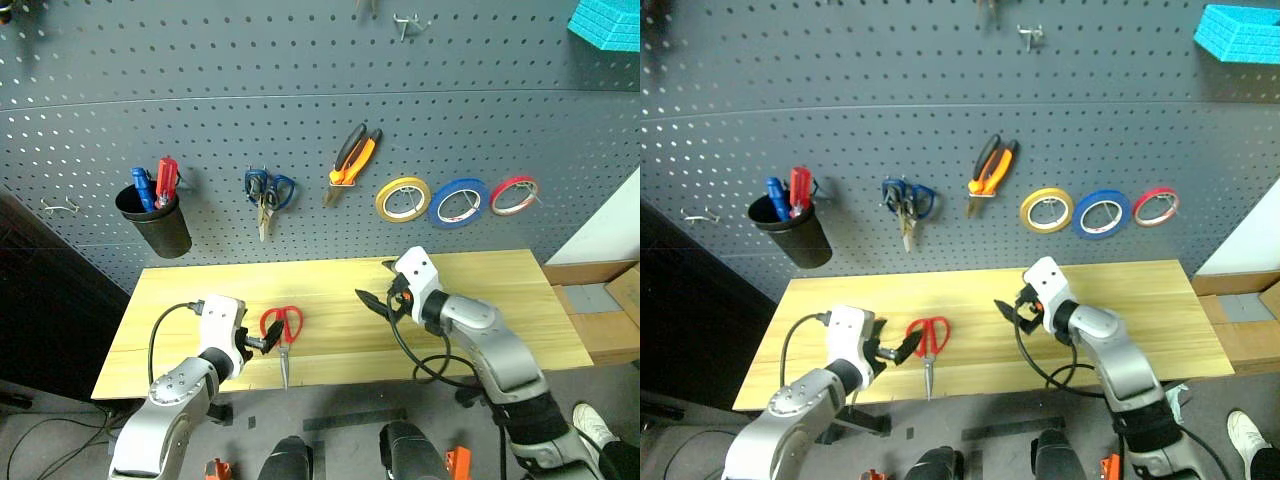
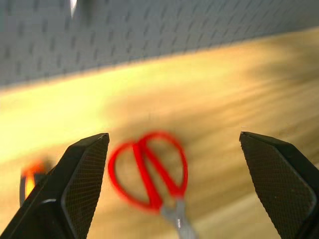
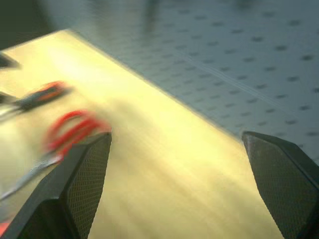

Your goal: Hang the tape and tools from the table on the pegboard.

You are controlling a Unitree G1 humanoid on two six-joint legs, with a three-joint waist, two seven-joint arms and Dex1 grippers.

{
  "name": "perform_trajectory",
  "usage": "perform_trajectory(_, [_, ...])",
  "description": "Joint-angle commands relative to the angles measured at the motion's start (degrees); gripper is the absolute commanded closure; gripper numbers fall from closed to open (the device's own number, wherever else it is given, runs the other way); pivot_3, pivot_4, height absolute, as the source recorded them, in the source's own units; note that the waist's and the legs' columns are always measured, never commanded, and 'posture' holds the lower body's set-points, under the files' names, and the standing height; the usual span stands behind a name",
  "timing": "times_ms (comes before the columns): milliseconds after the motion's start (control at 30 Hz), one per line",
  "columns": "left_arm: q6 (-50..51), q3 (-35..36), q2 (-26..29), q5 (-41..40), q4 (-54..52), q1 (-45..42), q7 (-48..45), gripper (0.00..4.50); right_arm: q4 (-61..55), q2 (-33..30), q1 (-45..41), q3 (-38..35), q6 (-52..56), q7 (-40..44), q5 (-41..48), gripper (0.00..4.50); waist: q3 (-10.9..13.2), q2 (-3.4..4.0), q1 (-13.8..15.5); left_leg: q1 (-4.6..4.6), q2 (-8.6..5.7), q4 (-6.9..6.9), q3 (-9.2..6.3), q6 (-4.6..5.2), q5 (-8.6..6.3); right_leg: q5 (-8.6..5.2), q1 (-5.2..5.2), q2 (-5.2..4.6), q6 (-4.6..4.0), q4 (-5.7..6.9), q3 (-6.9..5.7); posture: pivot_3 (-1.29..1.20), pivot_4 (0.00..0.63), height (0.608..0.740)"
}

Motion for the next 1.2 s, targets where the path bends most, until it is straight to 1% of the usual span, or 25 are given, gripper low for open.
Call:
perform_trajectory(33, [6.50,-0.63,-3.45,1.99,2.16,-1.53,5.66,0.05,-5.94,-1.63,0.07,0.65,4.70,2.33,3.29,0.00,0.14,-0.07,-0.09,0.01,0.00,0.02,0.00,0.00,0.00,-0.03,0.01,0.01,-0.05,0.00,0.00,-0.01,0.205,0.740])
perform_trajectory(67, [7.14,-0.85,-4.50,2.22,2.96,-1.97,6.26,0.05,-6.30,-1.99,-0.13,0.84,5.30,2.47,3.51,0.00,0.21,-0.14,-0.12,0.00,0.00,0.04,0.00,0.00,0.01,-0.11,0.02,0.02,-0.19,0.00,0.01,-0.01,0.205,0.740])
perform_trajectory(133, [8.77,-1.25,-7.23,2.52,5.22,-3.30,7.68,0.05,-6.88,-2.49,-0.64,1.18,6.22,2.54,3.98,0.00,0.38,-0.41,-0.13,0.00,-0.01,0.09,0.01,-0.02,0.02,-0.11,0.03,0.02,-0.19,-0.01,0.03,-0.02,0.205,0.740])
perform_trajectory(233, [10.06,-2.47,-10.83,3.50,8.76,-5.31,9.41,0.05,-7.94,-2.98,-1.20,1.58,7.10,2.86,4.52,0.00,0.45,-0.52,-0.12,-0.05,-0.02,0.07,0.02,-0.03,0.02,0.09,0.02,0.02,0.13,-0.06,0.03,-0.03,0.205,0.740])
perform_trajectory(367, [8.89,-3.21,-14.37,4.22,14.10,-8.15,9.94,0.05,-9.25,-3.89,-1.51,2.24,7.67,3.60,5.57,0.00,0.52,-0.60,0.00,-0.12,-0.01,-0.01,0.02,-0.09,-0.02,0.07,-0.03,0.01,0.12,-0.15,0.02,-0.04,0.205,0.740])
perform_trajectory(500, [7.88,0.16,-19.05,4.77,20.40,-11.66,14.19,0.05,-10.19,-4.81,-1.83,2.28,8.48,3.54,6.19,0.00,0.58,-0.69,-0.01,-0.15,-0.01,0.00,0.04,-0.17,-0.06,0.05,-0.02,0.00,0.13,-0.25,0.03,-0.06,0.205,0.740])
perform_trajectory(633, [8.44,3.76,-21.68,5.01,22.10,-13.06,18.12,0.05,-10.44,-6.26,-1.96,1.15,8.88,3.62,6.61,0.00,0.60,-0.73,-0.26,-0.13,-0.01,0.01,0.05,-0.17,-0.07,0.06,-0.01,0.00,0.15,-0.23,0.03,-0.08,0.204,0.740])
perform_trajectory(700, [8.79,4.82,-22.12,4.80,22.68,-13.46,18.55,0.05,-10.54,-6.44,-2.16,0.62,9.46,3.23,7.28,0.00,0.60,-0.73,-0.42,-0.12,-0.01,0.01,0.05,-0.17,-0.07,0.06,0.00,0.00,0.15,-0.22,0.03,-0.09,0.203,0.740])
perform_trajectory(800, [9.10,5.40,-22.01,4.82,23.31,-13.98,18.46,0.64,-10.88,-6.08,-2.40,-0.55,11.19,2.78,9.04,0.00,0.60,-0.73,-0.74,-0.10,-0.01,0.01,0.06,-0.18,-0.07,0.06,-0.01,0.01,0.15,-0.19,0.03,-0.09,0.202,0.740])
perform_trajectory(1000, [9.49,5.36,-21.16,4.82,24.56,-15.11,17.32,2.50,-11.07,-5.96,-2.65,-1.58,13.68,1.82,11.21,0.00,0.60,-0.73,-0.70,-0.11,-0.02,0.01,0.06,-0.18,-0.07,0.06,0.00,0.01,0.16,-0.21,0.03,-0.09,0.199,0.740])
perform_trajectory(1033, [9.49,5.40,-21.06,4.76,24.70,-15.20,17.23,2.88,-11.07,-5.80,-2.73,-1.83,14.22,1.62,11.72,0.00,0.60,-0.73,-0.68,-0.11,-0.02,0.01,0.06,-0.18,-0.07,0.06,0.00,0.00,0.16,-0.21,0.03,-0.09,0.199,0.740])
perform_trajectory(1067, [9.30,5.27,-20.72,4.69,24.75,-15.27,16.74,3.13,-11.17,-5.54,-2.90,-2.21,15.11,1.55,12.64,0.00,0.60,-0.73,-0.66,-0.11,-0.02,0.01,0.06,-0.18,-0.07,0.06,0.00,0.00,0.16,-0.21,0.03,-0.09,0.199,0.740])
perform_trajectory(1100, [9.14,5.17,-20.47,4.66,24.78,-15.32,16.38,3.51,-11.26,-5.39,-3.03,-2.47,15.75,1.49,13.33,0.00,0.60,-0.73,-0.66,-0.11,-0.02,0.02,0.06,-0.18,-0.07,0.06,0.00,0.00,0.16,-0.21,0.03,-0.09,0.199,0.740])
perform_trajectory(1133, [8.06,5.01,-20.39,4.34,24.53,-15.37,15.42,3.72,-11.39,-5.36,-3.10,-2.65,16.25,1.69,14.08,0.00,0.60,-0.73,-0.66,-0.11,-0.02,0.01,0.06,-0.18,-0.07,0.06,0.00,0.00,0.16,-0.22,0.03,-0.10,0.195,0.740])
perform_trajectory(1167, [7.17,3.35,-19.45,4.31,23.83,-15.34,13.02,4.06,-11.66,-5.55,-3.10,-2.60,16.29,2.19,14.61,0.00,0.61,-0.73,-0.66,-0.12,-0.02,0.01,0.06,-0.18,-0.07,0.06,0.00,0.00,0.16,-0.22,0.03,-0.10,0.195,0.740])
perform_trajectory(1200, [6.57,2.15,-18.79,4.36,23.34,-15.31,11.28,4.30,-11.86,-5.74,-3.09,-2.53,16.26,2.49,14.95,0.00,0.62,-0.74,-0.68,-0.12,-0.02,0.01,0.06,-0.18,-0.07,0.06,-0.01,0.00,0.16,-0.22,0.03,-0.10,0.195,0.740])
